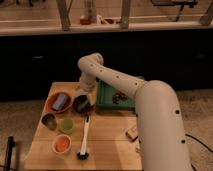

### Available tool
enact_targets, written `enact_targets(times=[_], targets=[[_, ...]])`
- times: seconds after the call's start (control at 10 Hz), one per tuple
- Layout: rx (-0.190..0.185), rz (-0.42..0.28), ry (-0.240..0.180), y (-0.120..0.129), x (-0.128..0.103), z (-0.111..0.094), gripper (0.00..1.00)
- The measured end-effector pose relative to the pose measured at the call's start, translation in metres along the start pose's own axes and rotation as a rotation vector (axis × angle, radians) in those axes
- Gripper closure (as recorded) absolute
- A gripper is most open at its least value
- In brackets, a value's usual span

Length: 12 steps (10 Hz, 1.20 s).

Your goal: Place pepper in purple bowl

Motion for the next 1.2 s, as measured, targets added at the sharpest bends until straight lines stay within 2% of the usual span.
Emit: enact_targets(times=[0.4, 1.2], targets=[[0.011, -0.011, -0.002, -0.0018, 0.0028, -0.0033, 0.20], [0.005, -0.020, -0.003, -0.0020, 0.0039, -0.0055, 0.20]])
